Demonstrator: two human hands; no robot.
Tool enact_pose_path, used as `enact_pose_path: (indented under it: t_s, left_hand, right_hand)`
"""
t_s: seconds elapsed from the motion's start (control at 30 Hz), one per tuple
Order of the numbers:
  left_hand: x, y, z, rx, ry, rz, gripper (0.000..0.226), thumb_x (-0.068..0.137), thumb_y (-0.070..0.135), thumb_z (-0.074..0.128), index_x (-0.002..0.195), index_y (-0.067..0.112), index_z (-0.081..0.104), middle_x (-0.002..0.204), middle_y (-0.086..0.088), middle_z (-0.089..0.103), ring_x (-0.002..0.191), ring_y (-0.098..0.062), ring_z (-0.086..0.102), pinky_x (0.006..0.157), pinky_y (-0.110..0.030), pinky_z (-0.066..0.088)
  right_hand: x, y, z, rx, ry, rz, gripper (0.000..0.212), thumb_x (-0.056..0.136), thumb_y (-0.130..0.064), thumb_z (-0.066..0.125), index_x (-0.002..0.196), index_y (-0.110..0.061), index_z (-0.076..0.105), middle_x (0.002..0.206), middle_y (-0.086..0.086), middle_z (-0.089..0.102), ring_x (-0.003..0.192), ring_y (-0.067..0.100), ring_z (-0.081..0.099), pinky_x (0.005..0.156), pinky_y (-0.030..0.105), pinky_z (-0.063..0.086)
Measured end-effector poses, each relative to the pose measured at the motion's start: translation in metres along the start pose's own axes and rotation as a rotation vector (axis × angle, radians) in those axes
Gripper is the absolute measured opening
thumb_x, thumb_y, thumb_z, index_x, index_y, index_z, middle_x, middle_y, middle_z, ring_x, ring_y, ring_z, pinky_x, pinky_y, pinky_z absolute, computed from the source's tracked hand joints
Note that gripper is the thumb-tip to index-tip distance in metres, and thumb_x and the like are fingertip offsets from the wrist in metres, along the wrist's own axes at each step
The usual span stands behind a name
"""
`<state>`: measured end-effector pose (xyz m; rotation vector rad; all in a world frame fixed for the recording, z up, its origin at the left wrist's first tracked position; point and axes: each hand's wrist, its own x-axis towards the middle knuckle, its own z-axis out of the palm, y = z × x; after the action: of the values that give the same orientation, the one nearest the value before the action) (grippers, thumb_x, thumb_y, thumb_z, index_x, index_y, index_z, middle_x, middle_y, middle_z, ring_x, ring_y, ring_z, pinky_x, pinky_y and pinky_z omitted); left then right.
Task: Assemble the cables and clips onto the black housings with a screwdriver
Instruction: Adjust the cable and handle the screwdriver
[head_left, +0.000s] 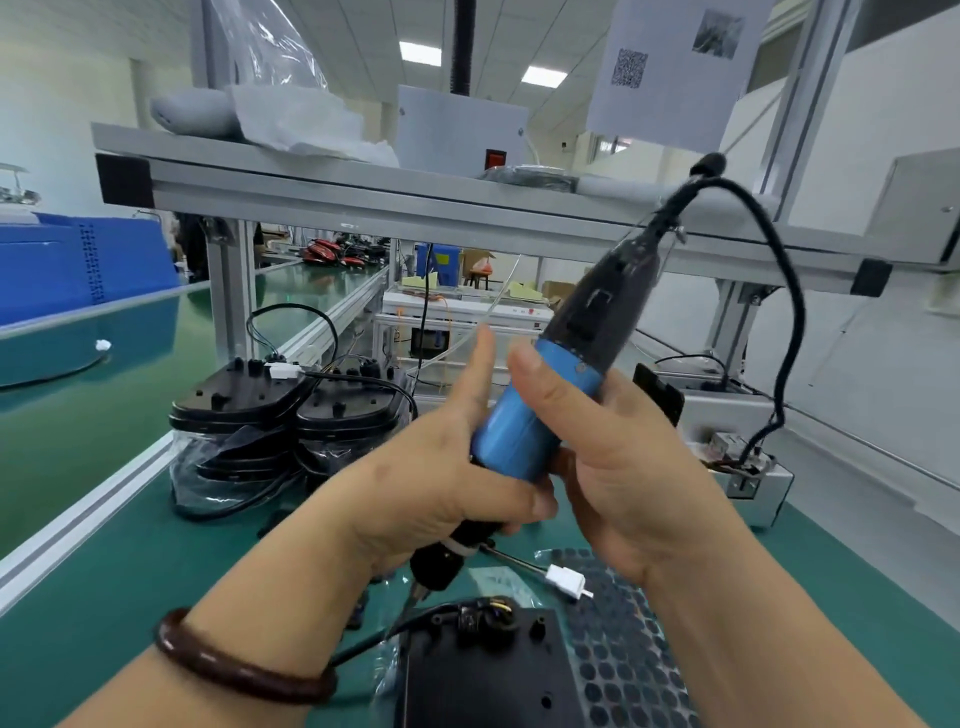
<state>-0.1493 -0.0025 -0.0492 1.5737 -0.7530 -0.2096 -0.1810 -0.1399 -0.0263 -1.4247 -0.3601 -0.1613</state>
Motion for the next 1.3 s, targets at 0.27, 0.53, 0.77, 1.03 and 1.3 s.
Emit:
enact_pose_path:
  t_s: [0.27, 0.53, 0.77, 1.03, 1.3]
  left_hand:
    - [0.008, 0.006, 0.011, -0.006, -0.008, 0.148, 0.129, 0.069, -0.010, 0.061, 0.134, 0.062, -0.025, 0.108, -0.016, 0.067, 0.067, -0.019, 0.062, 0.059, -0.025, 0.051]
    - [-0.015, -0.017, -0.020, 0.167, 0.061, 0.001, 0.124, 0.055, 0.032, 0.088, 0.136, 0.068, 0.001, 0.120, 0.013, 0.062, 0.111, 0.001, 0.059, 0.091, -0.028, 0.050]
    - [-0.055, -0.079, -0.007, 0.640, 0.000, -0.296, 0.052, 0.065, 0.055, 0.080, 0.112, 0.043, 0.063, 0.110, 0.030, 0.062, 0.106, 0.013, 0.055, 0.100, -0.022, 0.044]
    - [-0.055, -0.094, 0.008, 0.566, 0.155, -0.244, 0.028, 0.073, 0.052, 0.074, 0.098, 0.040, 0.072, 0.093, 0.025, 0.070, 0.093, 0.007, 0.063, 0.091, -0.028, 0.051]
    - [-0.054, -0.091, 0.010, 0.547, 0.161, -0.242, 0.026, 0.074, 0.052, 0.074, 0.099, 0.055, 0.067, 0.093, 0.027, 0.070, 0.091, 0.010, 0.063, 0.086, -0.018, 0.052]
  right_hand:
    - [0.003, 0.003, 0.017, 0.219, 0.277, -0.060, 0.027, 0.072, -0.025, 0.081, 0.083, -0.010, 0.062, 0.067, 0.001, 0.065, 0.061, 0.016, 0.068, 0.056, 0.030, 0.056]
    - [0.002, 0.007, 0.003, 0.127, 0.301, -0.195, 0.020, 0.076, -0.021, 0.078, 0.088, -0.021, 0.061, 0.073, 0.004, 0.063, 0.062, 0.022, 0.066, 0.057, 0.033, 0.055]
    - [0.001, 0.014, -0.006, 0.109, 0.241, -0.270, 0.031, 0.072, -0.015, 0.070, 0.095, -0.010, 0.050, 0.057, 0.006, 0.049, 0.047, 0.023, 0.049, 0.050, 0.031, 0.047]
    - [0.004, 0.023, 0.009, 0.064, 0.181, -0.341, 0.016, 0.073, -0.010, 0.067, 0.080, -0.011, 0.053, 0.057, 0.009, 0.047, 0.045, 0.024, 0.048, 0.049, 0.031, 0.046]
    - [0.007, 0.026, 0.005, 0.038, 0.181, -0.327, 0.020, 0.073, -0.012, 0.068, 0.084, -0.009, 0.051, 0.055, 0.008, 0.049, 0.045, 0.025, 0.049, 0.049, 0.032, 0.046]
